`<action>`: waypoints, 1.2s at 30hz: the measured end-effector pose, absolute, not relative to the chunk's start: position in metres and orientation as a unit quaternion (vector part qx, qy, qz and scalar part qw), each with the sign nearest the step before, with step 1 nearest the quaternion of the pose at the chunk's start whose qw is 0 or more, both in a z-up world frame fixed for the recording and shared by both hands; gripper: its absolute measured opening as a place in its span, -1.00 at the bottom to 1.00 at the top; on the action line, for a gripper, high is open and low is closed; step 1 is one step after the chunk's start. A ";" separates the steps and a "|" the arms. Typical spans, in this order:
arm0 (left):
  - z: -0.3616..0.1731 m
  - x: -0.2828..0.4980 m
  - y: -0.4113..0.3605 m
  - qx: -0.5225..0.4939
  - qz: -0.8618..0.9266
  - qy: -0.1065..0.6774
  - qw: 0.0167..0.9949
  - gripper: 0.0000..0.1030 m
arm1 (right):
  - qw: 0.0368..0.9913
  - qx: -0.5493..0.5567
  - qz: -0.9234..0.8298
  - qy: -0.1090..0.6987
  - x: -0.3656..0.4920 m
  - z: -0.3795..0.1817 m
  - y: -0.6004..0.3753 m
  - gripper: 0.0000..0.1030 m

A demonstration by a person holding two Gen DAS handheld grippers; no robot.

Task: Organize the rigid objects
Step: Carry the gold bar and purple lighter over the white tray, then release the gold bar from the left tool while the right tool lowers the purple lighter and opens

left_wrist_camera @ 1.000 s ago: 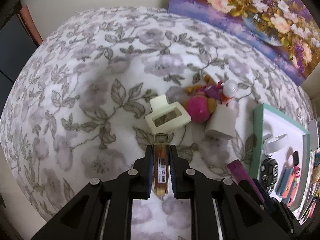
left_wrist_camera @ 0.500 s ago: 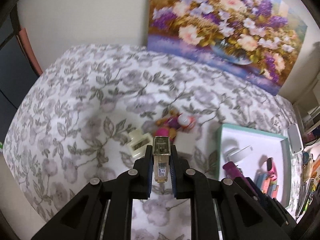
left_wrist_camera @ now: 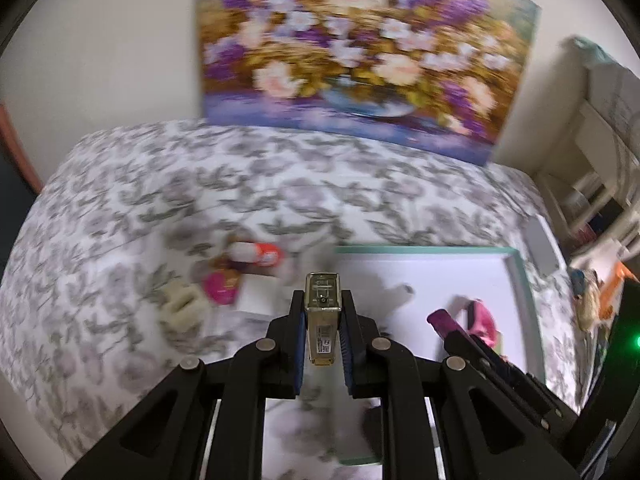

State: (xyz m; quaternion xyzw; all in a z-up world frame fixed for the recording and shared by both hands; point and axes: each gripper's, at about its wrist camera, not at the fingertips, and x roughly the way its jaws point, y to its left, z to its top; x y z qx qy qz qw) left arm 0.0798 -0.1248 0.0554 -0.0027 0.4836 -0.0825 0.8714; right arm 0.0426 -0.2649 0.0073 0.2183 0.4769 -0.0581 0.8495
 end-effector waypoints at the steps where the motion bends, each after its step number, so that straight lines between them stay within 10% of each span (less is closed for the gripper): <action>1: 0.052 0.079 -0.132 0.003 -0.090 0.489 0.867 -0.70 | 0.848 0.220 -0.067 0.477 0.042 0.007 -0.271 -0.65; 36: -0.009 0.075 -0.202 0.020 -0.174 0.569 0.803 -0.69 | 0.800 0.270 -0.173 0.507 0.016 -0.031 -0.351 -0.64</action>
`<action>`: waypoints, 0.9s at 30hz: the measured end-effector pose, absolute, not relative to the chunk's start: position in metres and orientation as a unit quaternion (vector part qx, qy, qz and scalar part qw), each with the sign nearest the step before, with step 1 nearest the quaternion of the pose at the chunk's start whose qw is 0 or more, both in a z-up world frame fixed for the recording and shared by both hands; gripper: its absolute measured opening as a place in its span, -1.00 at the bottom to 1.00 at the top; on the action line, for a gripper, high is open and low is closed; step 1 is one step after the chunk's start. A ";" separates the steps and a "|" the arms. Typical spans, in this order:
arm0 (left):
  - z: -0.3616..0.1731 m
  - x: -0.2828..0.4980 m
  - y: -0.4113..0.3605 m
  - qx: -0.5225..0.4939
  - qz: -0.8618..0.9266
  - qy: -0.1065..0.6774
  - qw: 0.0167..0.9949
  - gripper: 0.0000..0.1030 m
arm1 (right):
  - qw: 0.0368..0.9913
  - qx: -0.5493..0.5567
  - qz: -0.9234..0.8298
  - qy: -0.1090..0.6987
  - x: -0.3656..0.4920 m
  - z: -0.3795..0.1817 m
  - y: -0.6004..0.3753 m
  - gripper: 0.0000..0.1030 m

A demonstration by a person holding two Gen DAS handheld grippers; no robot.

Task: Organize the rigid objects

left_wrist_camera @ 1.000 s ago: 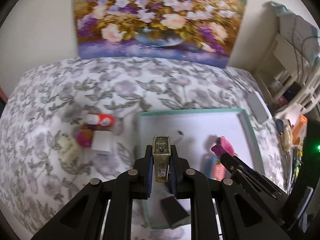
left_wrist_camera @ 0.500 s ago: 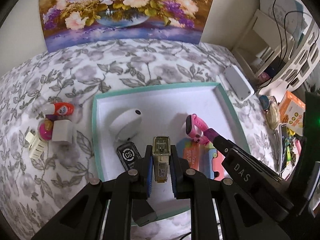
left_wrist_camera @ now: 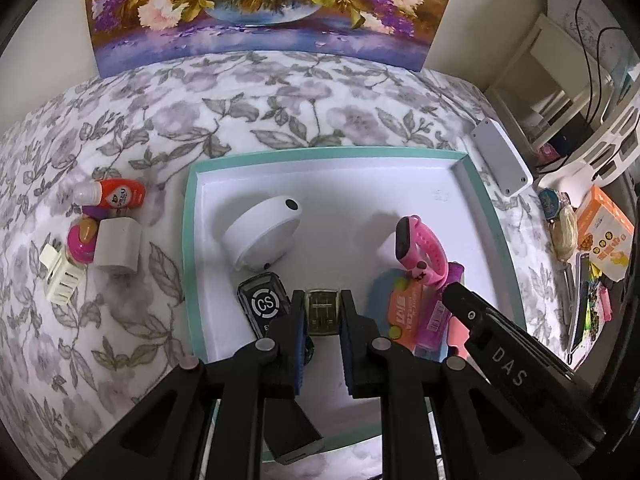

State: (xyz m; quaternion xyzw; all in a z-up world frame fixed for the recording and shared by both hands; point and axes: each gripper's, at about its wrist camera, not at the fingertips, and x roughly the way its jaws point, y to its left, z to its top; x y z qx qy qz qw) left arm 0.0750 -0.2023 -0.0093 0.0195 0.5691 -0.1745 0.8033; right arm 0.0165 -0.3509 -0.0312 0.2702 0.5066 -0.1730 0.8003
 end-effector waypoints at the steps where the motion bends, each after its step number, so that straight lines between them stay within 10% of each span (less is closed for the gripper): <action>1: -0.008 0.075 -0.202 0.020 -0.171 0.567 0.806 -0.67 | 0.800 0.271 -0.173 0.507 0.017 -0.031 -0.351 -0.64; 5: -0.006 0.077 -0.199 0.017 -0.163 0.567 0.807 -0.07 | 0.799 0.273 -0.173 0.508 0.017 -0.031 -0.351 -0.63; 12: -0.001 0.080 -0.189 0.012 -0.144 0.562 0.814 0.21 | 0.799 0.269 -0.177 0.508 0.018 -0.029 -0.349 -0.09; 27: -0.012 0.097 -0.130 -0.044 -0.052 0.576 0.814 0.64 | 0.806 0.244 -0.173 0.511 0.025 -0.022 -0.337 0.24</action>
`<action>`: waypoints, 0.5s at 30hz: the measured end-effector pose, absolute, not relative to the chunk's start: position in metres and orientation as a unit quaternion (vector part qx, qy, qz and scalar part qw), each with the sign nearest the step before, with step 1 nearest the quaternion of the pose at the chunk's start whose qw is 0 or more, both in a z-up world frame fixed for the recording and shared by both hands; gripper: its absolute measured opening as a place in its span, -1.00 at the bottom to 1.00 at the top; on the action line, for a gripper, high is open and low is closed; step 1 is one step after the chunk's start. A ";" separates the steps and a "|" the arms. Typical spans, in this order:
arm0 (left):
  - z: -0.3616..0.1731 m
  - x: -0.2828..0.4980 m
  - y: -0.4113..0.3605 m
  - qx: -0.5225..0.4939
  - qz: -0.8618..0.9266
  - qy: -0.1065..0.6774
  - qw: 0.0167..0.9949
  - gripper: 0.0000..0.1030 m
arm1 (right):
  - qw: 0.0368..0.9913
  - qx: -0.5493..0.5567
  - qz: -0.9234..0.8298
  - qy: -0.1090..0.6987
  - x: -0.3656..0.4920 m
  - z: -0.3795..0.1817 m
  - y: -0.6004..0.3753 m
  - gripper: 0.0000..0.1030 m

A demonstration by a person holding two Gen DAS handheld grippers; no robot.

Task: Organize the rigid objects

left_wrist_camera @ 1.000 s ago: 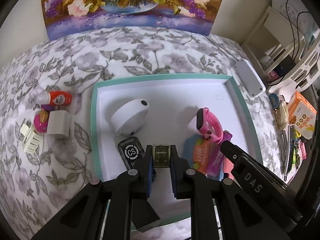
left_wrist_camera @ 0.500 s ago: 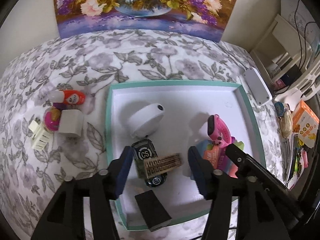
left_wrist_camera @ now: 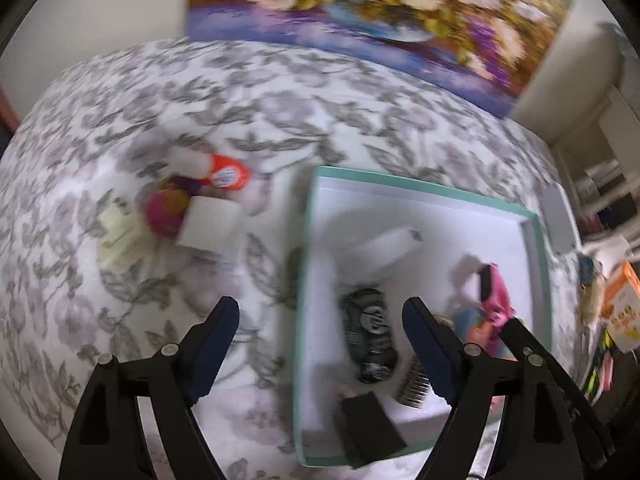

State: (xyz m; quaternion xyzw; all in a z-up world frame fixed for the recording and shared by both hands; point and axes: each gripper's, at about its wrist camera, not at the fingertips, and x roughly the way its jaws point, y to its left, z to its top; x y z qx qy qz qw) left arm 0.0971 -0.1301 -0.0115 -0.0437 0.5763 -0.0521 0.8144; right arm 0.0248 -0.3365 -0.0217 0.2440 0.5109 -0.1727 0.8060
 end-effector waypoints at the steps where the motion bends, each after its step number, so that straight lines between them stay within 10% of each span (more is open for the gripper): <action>1: -0.013 0.098 -0.124 -0.045 -0.041 0.576 0.815 0.65 | 0.806 0.241 -0.171 0.512 0.026 -0.022 -0.334 0.25; 15: -0.025 0.107 -0.061 -0.080 0.047 0.577 0.811 0.76 | 0.830 0.156 -0.133 0.519 0.042 -0.011 -0.281 0.32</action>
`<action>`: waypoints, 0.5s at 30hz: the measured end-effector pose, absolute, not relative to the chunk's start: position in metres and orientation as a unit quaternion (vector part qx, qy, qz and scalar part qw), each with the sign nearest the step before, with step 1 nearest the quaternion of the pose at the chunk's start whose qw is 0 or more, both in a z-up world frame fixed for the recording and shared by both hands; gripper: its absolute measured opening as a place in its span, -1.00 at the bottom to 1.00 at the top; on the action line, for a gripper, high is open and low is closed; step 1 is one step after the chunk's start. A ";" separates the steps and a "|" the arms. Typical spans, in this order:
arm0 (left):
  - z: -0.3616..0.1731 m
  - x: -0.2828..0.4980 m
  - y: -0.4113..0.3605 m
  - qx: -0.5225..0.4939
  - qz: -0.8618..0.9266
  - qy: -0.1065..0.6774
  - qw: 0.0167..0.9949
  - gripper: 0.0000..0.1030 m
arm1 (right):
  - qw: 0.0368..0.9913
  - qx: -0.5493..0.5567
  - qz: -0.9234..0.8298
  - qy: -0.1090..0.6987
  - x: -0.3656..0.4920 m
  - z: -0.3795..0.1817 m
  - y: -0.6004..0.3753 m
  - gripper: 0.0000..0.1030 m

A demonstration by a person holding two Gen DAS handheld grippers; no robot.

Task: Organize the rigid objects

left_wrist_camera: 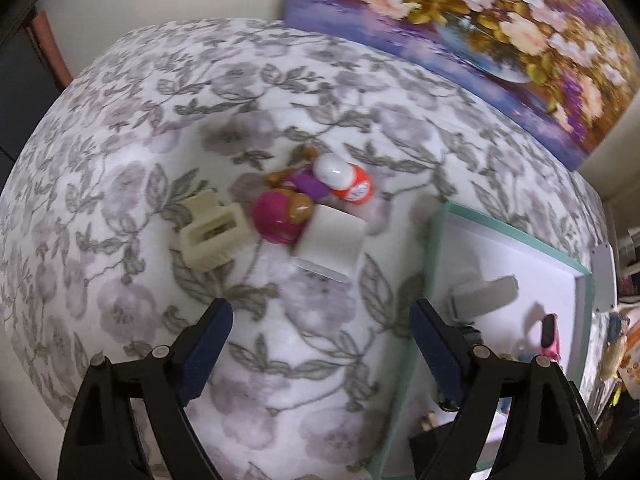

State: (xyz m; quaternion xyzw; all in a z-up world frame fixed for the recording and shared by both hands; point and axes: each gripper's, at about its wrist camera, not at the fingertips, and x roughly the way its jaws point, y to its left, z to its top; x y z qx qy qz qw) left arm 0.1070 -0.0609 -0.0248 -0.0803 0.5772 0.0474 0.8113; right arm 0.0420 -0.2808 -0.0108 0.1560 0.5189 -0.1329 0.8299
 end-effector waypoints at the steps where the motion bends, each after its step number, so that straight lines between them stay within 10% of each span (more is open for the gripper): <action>1: -0.025 0.107 -0.059 -0.081 0.049 0.578 0.811 0.76 | 0.831 0.151 -0.130 0.519 0.043 -0.011 -0.278 0.33; 15: -0.037 0.111 -0.034 -0.117 0.069 0.587 0.798 0.76 | 0.842 0.100 -0.089 0.523 0.051 -0.010 -0.237 0.65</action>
